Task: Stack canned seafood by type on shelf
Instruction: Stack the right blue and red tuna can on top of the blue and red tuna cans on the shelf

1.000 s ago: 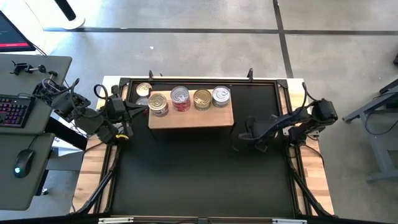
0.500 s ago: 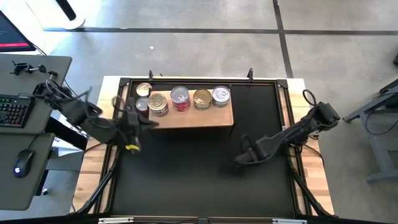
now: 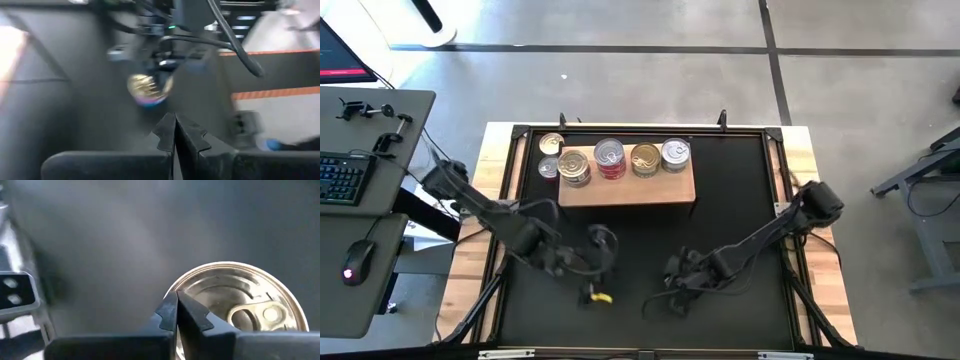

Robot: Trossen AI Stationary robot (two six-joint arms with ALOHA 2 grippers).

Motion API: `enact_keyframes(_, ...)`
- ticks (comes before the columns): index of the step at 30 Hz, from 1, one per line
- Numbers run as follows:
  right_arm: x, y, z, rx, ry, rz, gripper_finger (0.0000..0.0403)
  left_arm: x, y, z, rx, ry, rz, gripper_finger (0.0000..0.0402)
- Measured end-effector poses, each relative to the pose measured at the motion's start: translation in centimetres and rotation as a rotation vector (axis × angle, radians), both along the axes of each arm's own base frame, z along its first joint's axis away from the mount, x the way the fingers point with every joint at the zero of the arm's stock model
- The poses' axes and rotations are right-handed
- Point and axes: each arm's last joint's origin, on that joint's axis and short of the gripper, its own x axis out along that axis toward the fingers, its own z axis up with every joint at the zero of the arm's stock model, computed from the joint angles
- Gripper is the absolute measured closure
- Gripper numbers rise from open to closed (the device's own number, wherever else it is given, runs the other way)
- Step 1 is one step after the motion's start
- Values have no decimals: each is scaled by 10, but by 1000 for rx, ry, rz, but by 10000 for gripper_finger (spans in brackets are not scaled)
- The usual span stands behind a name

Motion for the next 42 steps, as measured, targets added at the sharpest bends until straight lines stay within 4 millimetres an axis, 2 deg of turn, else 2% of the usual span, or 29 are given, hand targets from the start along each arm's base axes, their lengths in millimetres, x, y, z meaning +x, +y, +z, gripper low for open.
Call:
enact_keyframes(3,22,14,7,-25,-111,61,403,10,-19,-12,-156,25,-48,401)
enact_keyframes(6,35,26,31,-54,-216,159,403,9,-37,-18,-280,53,-51,401)
enact_keyframes(9,28,42,49,-101,-260,272,403,1,-51,-20,-335,60,-11,402)
enact_keyframes(13,3,59,56,-114,-229,308,403,-3,-62,-28,-282,14,78,401)
enact_keyframes(15,-13,64,49,-113,-165,267,403,5,-64,-37,-219,-20,104,402)
enact_keyframes(18,-36,74,26,-93,-95,138,403,34,-61,-59,-138,-45,59,402)
enact_keyframes(21,-54,85,8,28,-119,-14,403,74,-48,-87,-176,-30,-78,401)
enact_keyframes(24,-63,84,-10,96,-138,-139,403,98,-30,-111,-244,27,-119,401)
enact_keyframes(26,-65,81,-16,111,-157,-216,403,102,-24,-123,-206,76,-90,401)
enact_keyframes(29,-64,71,-23,90,-175,-317,403,100,-24,-139,-52,120,-94,402)
enact_keyframes(33,-52,57,-24,104,-195,-407,403,95,-28,-158,62,196,-156,401)
enact_keyframes(37,-44,48,-24,95,-201,-437,403,95,-31,-164,125,190,-126,401)
enact_keyframes(42,-39,43,-25,102,-164,-405,403,95,-29,-160,165,149,-60,402)
